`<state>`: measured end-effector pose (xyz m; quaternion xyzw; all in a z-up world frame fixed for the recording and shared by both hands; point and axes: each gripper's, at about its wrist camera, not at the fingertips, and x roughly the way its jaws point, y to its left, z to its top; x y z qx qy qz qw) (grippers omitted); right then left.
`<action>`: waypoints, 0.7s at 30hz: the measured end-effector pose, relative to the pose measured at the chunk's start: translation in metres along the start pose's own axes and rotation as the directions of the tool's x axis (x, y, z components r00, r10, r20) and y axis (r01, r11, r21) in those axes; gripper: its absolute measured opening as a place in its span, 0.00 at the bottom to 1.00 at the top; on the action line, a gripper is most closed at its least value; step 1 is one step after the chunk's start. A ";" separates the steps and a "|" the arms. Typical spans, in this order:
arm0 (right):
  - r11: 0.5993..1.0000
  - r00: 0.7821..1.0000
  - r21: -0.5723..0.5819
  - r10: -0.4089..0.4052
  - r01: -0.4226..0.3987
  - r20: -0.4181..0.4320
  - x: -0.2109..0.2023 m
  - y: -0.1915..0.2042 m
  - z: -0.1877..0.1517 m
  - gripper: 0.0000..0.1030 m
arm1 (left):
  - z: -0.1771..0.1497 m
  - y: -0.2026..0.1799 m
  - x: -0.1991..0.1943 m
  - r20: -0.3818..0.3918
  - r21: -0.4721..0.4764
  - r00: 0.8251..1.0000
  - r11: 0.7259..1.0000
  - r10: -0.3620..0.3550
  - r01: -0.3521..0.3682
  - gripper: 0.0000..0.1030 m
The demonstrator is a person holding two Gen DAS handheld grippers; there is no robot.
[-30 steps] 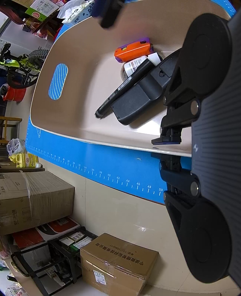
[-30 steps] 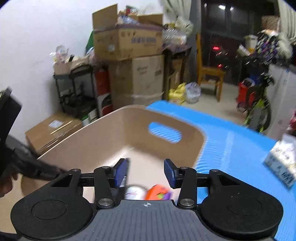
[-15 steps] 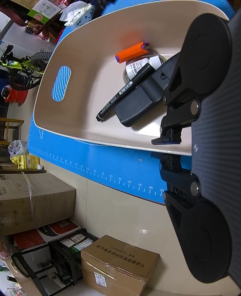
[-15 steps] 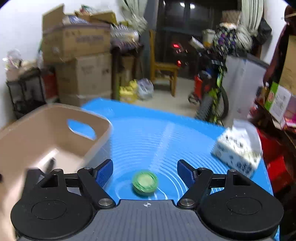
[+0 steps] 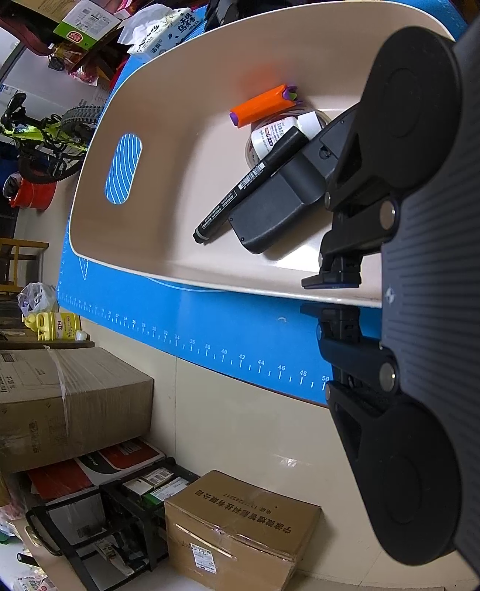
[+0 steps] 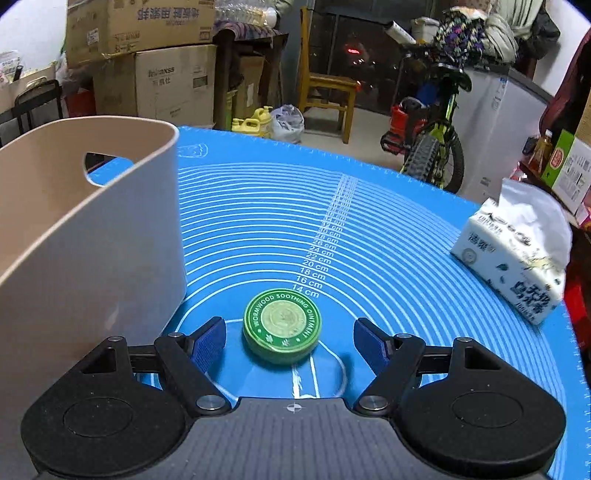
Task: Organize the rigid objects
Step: 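Grasp the green ointment tin with the right gripper, then carry the green ointment tin into the beige bin and release it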
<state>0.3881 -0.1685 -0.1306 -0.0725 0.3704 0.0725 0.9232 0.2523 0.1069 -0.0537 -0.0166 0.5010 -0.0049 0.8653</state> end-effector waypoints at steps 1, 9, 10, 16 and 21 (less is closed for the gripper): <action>1.000 1.000 0.009 -0.005 0.005 0.000 0.004 0.000 0.000 0.77 | 0.000 0.000 0.000 -0.001 0.001 1.000 1.000 0.001 -0.001 0.09; 0.999 0.999 0.044 0.008 -0.010 0.033 0.009 0.001 -0.007 0.53 | 0.000 0.002 0.000 -0.002 0.001 1.000 1.000 0.000 0.000 0.09; 1.000 0.999 0.031 0.005 -0.006 0.037 0.007 0.003 -0.008 0.53 | 0.000 0.002 0.000 -0.003 0.002 1.000 1.000 0.001 -0.001 0.09; 1.000 0.994 -0.008 -0.013 0.014 0.113 -0.024 0.010 -0.013 0.53 | 0.000 0.003 -0.001 0.000 -0.006 1.000 1.000 -0.008 0.008 0.08; 1.000 0.986 0.027 -0.007 0.002 0.169 -0.063 0.003 -0.013 0.53 | 0.000 0.003 -0.001 0.001 -0.009 1.000 1.000 -0.013 0.013 0.08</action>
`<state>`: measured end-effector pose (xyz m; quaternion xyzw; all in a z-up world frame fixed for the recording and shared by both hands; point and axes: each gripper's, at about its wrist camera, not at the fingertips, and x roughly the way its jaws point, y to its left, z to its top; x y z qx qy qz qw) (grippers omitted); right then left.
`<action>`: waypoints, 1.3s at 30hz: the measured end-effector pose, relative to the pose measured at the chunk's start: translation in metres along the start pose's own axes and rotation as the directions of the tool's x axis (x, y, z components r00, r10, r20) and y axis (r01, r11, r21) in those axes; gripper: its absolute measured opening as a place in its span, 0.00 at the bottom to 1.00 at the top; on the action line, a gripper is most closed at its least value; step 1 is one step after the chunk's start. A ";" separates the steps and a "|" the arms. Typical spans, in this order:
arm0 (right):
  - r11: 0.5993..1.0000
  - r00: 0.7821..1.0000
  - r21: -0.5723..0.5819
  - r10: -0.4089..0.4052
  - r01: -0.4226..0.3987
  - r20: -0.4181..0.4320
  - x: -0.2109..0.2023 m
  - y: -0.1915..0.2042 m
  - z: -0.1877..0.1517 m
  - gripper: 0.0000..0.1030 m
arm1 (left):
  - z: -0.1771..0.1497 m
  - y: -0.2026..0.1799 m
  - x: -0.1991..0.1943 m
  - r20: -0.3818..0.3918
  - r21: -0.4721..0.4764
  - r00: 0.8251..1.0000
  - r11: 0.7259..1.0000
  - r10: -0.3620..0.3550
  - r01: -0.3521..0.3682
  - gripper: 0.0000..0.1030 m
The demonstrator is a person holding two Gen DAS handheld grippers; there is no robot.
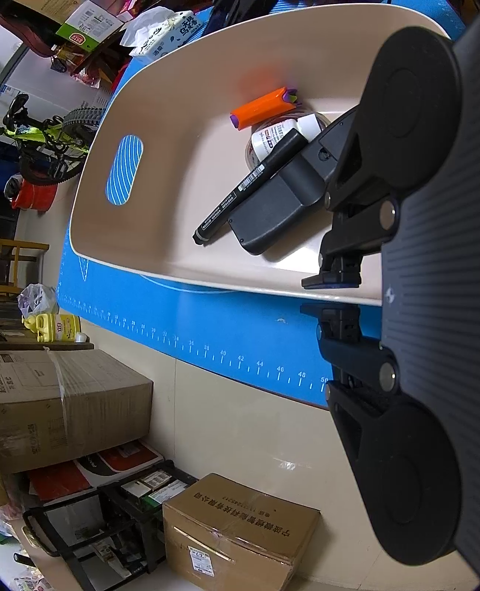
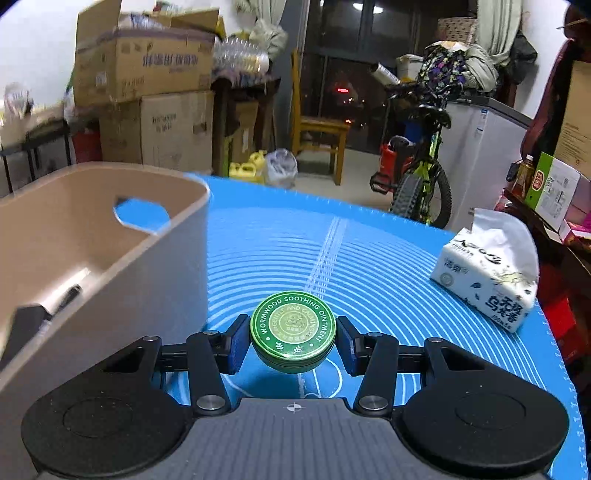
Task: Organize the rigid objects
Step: 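Carry the green ointment tin into the beige bin and release it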
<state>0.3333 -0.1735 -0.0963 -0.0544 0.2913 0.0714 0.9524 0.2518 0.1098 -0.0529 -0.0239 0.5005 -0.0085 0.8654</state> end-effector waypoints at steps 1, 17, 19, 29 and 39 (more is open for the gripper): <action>1.000 1.000 0.005 0.003 -0.003 0.015 -0.008 0.000 0.000 0.53 | 0.000 0.000 0.000 0.000 -0.002 1.000 1.000 -0.001 0.001 0.08; 0.972 0.961 -0.085 0.230 -0.219 0.156 -0.091 0.065 0.035 0.53 | 0.000 0.001 0.000 -0.001 -0.003 1.000 1.000 -0.008 0.008 0.08; 0.963 0.958 -0.104 0.260 -0.248 0.126 -0.091 0.077 0.035 0.53 | 0.000 0.001 0.000 -0.001 -0.003 1.000 1.000 -0.009 0.009 0.08; 0.924 0.947 -0.217 0.291 -0.315 -0.137 -0.070 0.137 0.016 0.53 | 0.000 0.001 0.000 -0.001 -0.002 1.000 1.000 -0.008 0.008 0.08; 0.914 0.931 -0.183 0.343 -0.362 -0.125 -0.078 0.129 0.020 0.70 | 0.002 -0.002 0.000 -0.002 0.000 1.000 1.000 0.000 0.000 0.08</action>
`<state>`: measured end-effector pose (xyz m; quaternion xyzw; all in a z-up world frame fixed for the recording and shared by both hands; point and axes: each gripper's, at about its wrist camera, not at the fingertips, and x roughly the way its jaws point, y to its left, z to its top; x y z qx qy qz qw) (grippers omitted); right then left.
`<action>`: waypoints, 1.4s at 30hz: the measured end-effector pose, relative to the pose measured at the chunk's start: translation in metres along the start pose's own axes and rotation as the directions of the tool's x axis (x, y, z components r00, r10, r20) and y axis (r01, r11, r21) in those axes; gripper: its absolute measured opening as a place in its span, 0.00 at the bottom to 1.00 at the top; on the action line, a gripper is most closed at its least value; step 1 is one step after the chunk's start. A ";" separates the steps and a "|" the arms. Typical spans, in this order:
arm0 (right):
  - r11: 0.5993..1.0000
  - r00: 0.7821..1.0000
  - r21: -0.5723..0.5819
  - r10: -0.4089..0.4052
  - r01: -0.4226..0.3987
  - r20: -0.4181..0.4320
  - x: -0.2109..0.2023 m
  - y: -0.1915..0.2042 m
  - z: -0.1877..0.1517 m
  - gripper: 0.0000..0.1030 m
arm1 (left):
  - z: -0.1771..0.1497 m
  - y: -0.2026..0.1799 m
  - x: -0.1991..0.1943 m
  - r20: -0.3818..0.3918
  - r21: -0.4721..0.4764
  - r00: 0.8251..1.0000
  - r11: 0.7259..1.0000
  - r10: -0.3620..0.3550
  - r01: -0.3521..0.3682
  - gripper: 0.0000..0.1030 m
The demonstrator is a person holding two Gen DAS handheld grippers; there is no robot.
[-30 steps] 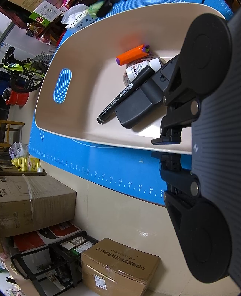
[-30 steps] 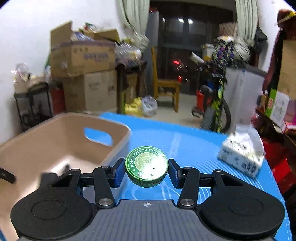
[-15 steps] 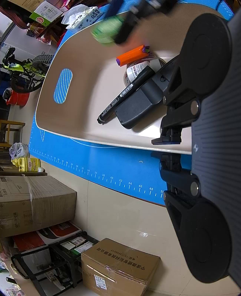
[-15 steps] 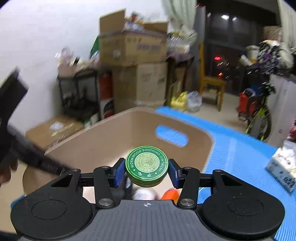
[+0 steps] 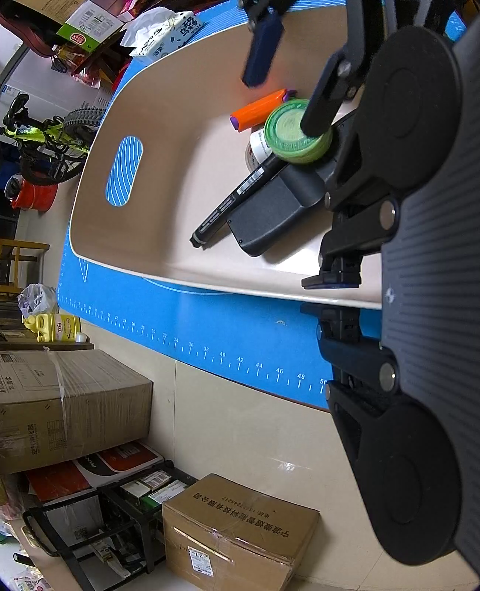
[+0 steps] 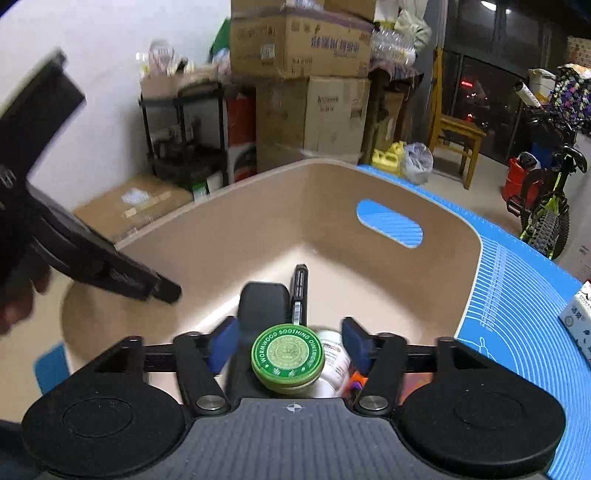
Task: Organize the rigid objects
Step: 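Carry the green ointment tin into the beige bin and release it, then move the right gripper to the key ring and grasp it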
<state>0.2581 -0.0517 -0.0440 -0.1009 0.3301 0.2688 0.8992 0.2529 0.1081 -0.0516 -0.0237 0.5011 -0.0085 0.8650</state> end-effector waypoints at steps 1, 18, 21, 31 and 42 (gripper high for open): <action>1.000 1.000 0.009 -0.003 0.002 0.024 -0.005 -0.003 -0.001 0.70 | 0.000 -0.001 0.000 0.000 0.001 1.000 1.000 0.001 -0.001 0.08; 0.935 0.947 0.234 -0.299 0.267 0.114 -0.055 -0.121 -0.053 0.72 | 0.000 0.000 -0.001 0.002 -0.004 1.000 1.000 -0.004 0.004 0.08; 0.940 0.956 0.207 -0.288 0.271 0.058 -0.040 -0.125 -0.071 0.71 | 0.000 0.001 -0.001 0.002 -0.003 1.000 1.000 -0.001 0.001 0.08; 0.974 0.975 0.071 -0.212 0.216 -0.059 0.009 -0.093 -0.097 0.67 | 0.000 0.001 -0.001 0.002 0.001 1.000 1.000 0.006 -0.006 0.08; 0.954 0.956 -0.092 -0.291 0.287 -0.034 0.021 -0.071 -0.103 0.58 | -0.001 0.001 -0.001 0.003 0.000 1.000 1.000 0.003 -0.003 0.08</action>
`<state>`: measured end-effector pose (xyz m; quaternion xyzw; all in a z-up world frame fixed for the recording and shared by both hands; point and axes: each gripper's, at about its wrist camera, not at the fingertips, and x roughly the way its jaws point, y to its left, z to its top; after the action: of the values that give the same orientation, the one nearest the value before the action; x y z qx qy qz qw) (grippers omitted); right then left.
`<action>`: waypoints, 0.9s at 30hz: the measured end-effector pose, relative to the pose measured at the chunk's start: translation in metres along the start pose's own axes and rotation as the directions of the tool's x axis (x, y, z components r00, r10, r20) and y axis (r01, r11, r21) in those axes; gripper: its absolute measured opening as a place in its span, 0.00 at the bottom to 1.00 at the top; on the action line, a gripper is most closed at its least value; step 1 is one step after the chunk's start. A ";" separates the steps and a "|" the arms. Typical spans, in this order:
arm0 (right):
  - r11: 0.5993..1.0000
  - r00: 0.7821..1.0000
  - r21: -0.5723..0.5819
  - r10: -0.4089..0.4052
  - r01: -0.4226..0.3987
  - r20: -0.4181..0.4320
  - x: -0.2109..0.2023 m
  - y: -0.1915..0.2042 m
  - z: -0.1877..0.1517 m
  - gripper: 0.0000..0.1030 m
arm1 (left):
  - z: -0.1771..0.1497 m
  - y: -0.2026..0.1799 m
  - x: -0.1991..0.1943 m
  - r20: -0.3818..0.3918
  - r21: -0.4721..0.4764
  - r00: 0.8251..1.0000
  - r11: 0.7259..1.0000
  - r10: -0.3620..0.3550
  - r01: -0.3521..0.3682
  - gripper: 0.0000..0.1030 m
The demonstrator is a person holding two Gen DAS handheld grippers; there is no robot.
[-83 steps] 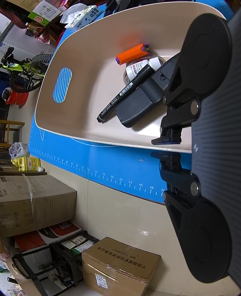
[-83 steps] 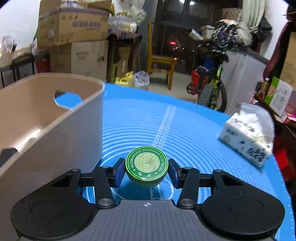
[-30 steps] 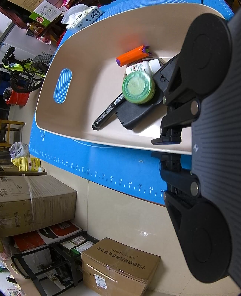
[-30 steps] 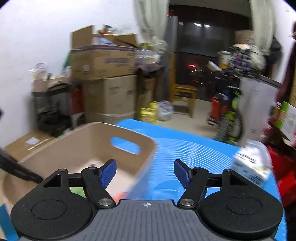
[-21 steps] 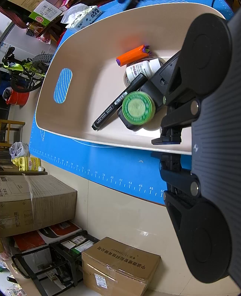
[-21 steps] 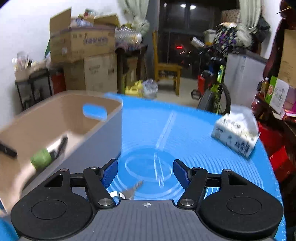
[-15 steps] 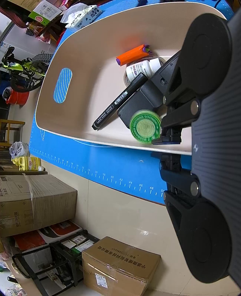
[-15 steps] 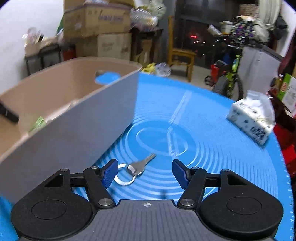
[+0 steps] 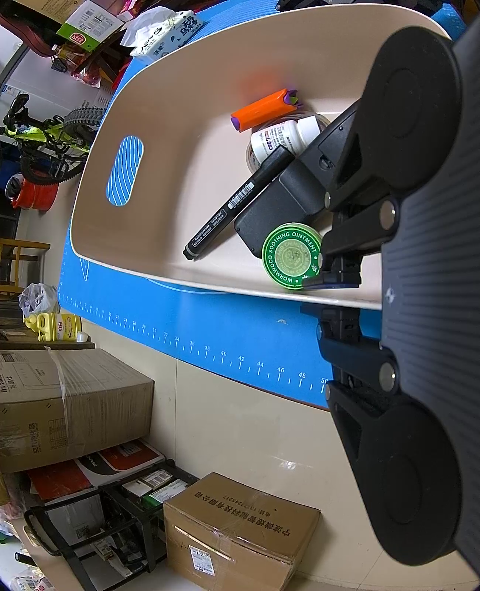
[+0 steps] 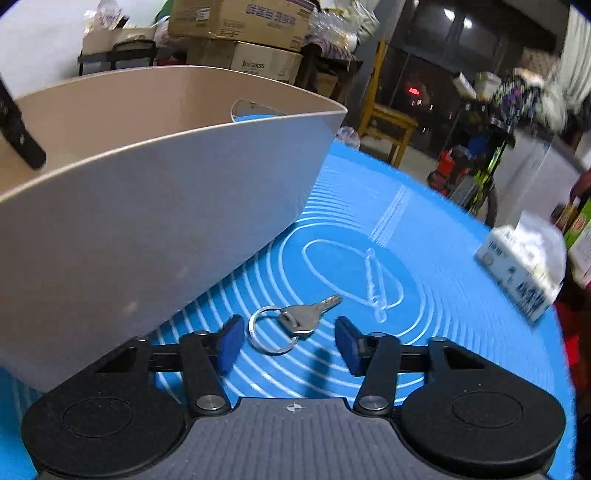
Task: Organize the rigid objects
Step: 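Move the right gripper to the key ring and grasp it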
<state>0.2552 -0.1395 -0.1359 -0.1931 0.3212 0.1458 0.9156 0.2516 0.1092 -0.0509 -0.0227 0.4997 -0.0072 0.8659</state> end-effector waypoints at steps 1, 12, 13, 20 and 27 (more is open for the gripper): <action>1.000 1.000 -0.014 -0.010 0.010 0.006 0.000 0.001 0.000 0.56 | 0.000 0.000 0.000 0.000 0.000 1.000 1.000 0.000 0.000 0.08; 1.000 0.999 0.019 -0.015 0.015 0.028 0.003 -0.020 0.009 0.42 | 0.000 0.000 0.000 0.000 0.000 1.000 1.000 0.001 -0.001 0.08; 1.000 1.000 0.028 -0.002 0.002 0.015 0.006 -0.021 0.008 0.38 | 0.000 0.000 0.000 0.000 0.000 1.000 1.000 0.001 -0.001 0.08; 0.992 0.997 0.100 0.081 -0.081 0.004 0.010 -0.022 0.005 0.15 | 0.000 -0.001 0.000 0.000 0.001 1.000 1.000 0.003 -0.003 0.08; 0.967 0.997 0.244 0.073 -0.077 0.022 0.001 -0.033 0.008 0.13 | 0.000 -0.001 0.000 0.000 0.001 1.000 1.000 0.003 -0.003 0.08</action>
<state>0.2725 -0.1650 -0.1224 -0.0657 0.3381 0.1409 0.9282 0.2522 0.1083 -0.0510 -0.0213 0.4997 -0.0060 0.8659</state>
